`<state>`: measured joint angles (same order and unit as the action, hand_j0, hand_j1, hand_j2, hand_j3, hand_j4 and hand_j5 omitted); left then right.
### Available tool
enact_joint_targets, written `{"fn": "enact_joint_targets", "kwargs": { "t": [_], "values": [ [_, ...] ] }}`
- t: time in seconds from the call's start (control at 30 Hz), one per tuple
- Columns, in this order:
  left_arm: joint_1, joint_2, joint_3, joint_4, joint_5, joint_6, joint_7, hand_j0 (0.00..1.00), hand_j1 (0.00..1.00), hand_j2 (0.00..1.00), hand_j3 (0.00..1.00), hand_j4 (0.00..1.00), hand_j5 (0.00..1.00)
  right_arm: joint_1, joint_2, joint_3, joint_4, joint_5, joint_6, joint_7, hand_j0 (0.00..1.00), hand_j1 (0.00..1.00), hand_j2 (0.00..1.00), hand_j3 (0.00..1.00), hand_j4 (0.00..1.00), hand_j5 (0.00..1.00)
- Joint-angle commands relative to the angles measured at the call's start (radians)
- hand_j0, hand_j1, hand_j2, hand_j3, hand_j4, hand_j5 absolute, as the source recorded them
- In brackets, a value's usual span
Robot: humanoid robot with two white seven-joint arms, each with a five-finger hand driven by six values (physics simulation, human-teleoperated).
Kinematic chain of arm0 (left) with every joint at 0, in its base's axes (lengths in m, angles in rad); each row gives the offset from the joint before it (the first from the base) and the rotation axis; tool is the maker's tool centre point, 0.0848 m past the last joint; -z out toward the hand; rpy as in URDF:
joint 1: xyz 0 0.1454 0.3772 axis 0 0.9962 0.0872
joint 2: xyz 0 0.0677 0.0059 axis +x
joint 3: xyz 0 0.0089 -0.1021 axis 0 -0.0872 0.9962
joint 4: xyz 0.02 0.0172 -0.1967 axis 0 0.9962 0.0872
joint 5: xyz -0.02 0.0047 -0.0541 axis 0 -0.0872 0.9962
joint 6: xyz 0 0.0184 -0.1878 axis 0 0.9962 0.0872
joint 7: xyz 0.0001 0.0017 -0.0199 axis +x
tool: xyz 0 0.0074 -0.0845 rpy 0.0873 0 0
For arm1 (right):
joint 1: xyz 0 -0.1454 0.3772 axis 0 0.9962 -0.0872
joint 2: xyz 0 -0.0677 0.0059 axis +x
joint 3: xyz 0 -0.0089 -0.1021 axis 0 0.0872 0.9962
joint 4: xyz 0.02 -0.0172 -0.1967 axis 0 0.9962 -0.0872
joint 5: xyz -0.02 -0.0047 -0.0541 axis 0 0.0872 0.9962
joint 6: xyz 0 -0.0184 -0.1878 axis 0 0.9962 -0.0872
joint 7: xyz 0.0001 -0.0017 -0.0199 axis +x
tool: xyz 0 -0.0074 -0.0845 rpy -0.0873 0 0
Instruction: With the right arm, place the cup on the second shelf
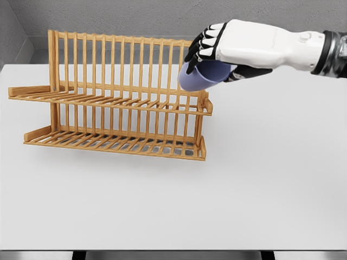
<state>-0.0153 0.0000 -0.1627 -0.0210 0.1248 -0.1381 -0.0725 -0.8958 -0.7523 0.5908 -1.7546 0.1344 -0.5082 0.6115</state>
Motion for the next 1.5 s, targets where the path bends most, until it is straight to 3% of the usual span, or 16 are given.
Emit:
{"fn": "enact_joint_targets", "kwargs": {
  "t": [0.0, 0.73, 0.8, 0.9, 1.13, 1.3, 1.47],
  "values": [
    [0.000, 0.000, 0.000, -0.001, 0.001, 0.000, -0.001, 1.00, 1.00, 1.00, 1.00, 1.00, 1.00, -0.002, 0.011, 0.030, 0.000, -0.004, 0.010, -0.001, 0.65, 0.65, 0.65, 0.65, 0.65, 0.65],
    [0.000, 0.000, 0.000, 0.000, 0.001, 0.000, -0.001, 1.00, 1.00, 1.00, 1.00, 1.00, 1.00, -0.003, 0.031, 0.139, 0.001, 0.018, 0.051, -0.001, 0.67, 0.67, 0.67, 0.67, 0.67, 0.67],
    [0.000, 0.000, 0.000, 0.000, 0.001, 0.000, -0.001, 1.00, 1.00, 1.00, 1.00, 1.00, 1.00, -0.011, 0.044, 0.141, 0.001, 0.019, 0.053, -0.001, 0.69, 0.69, 0.69, 0.69, 0.69, 0.69],
    [0.000, 0.000, 0.000, -0.001, 0.001, 0.000, 0.000, 1.00, 1.00, 1.00, 1.00, 1.00, 1.00, -0.011, 0.045, 0.141, 0.001, 0.018, 0.053, -0.001, 1.00, 1.00, 1.00, 1.00, 1.00, 1.00],
    [0.000, 0.000, 0.000, 0.000, 0.001, 0.000, -0.001, 1.00, 1.00, 1.00, 1.00, 1.00, 1.00, -0.011, 0.044, 0.139, 0.001, 0.018, 0.048, -0.001, 1.00, 1.00, 1.00, 1.00, 1.00, 1.00],
    [0.000, 0.000, 0.000, -0.001, 0.001, 0.000, -0.001, 1.00, 1.00, 1.00, 1.00, 1.00, 1.00, -0.021, 0.031, 0.084, 0.000, 0.018, 0.033, -0.001, 1.00, 1.00, 1.00, 1.00, 1.00, 1.00],
    [0.000, 0.000, 0.000, 0.000, -0.001, 0.000, -0.001, 1.00, 1.00, 1.00, 1.00, 1.00, 1.00, 0.006, -0.065, -0.103, 0.000, 0.013, -0.073, -0.001, 1.00, 1.00, 1.00, 1.00, 1.00, 1.00]
  ]
}}
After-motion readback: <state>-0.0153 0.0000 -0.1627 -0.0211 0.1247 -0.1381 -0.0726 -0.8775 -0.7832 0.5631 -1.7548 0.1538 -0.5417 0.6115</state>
